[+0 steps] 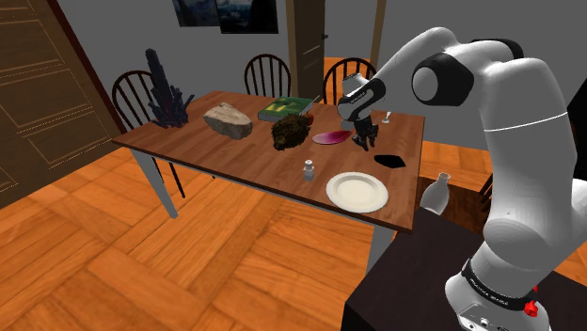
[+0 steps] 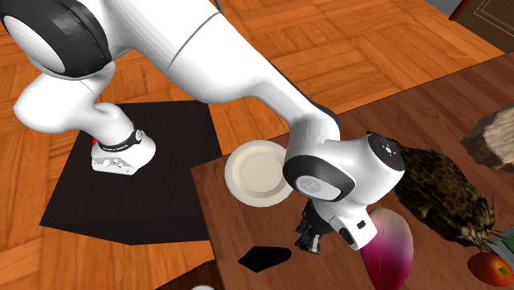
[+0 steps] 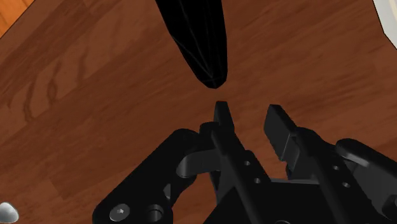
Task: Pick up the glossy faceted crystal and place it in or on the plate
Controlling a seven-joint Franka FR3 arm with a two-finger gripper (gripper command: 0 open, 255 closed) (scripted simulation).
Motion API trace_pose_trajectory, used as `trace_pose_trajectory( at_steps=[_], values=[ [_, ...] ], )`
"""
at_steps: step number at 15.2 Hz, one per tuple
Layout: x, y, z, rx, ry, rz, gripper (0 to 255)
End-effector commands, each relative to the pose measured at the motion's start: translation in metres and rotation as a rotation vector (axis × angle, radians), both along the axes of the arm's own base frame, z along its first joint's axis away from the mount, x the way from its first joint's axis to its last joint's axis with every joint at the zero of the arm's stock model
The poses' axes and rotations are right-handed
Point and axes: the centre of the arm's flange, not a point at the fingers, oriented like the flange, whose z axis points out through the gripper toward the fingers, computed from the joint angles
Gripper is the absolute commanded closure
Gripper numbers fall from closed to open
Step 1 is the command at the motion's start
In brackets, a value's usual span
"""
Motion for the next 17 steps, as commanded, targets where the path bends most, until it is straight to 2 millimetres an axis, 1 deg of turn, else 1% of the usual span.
trace_pose_trajectory(
  at_steps=[1, 8, 9, 12, 15, 16, 17],
  values=[
    [0.0, 0.0, 0.0, 0.0, 0.0, 0.0, 255],
    [0.0, 0.0, 0.0, 0.0, 0.0, 0.0, 255],
    [0.0, 0.0, 0.0, 0.0, 0.0, 0.0, 0],
    [-0.041, -0.01, -0.01, 0.026, 0.001, 0.131, 0],
    [-0.08, -0.024, -0.02, 0.051, 0.003, 0.262, 0],
    [-0.09, -0.029, -0.023, 0.058, 0.003, 0.298, 0],
    [-0.091, -0.03, -0.028, 0.058, 0.003, 0.298, 0]
  ],
)
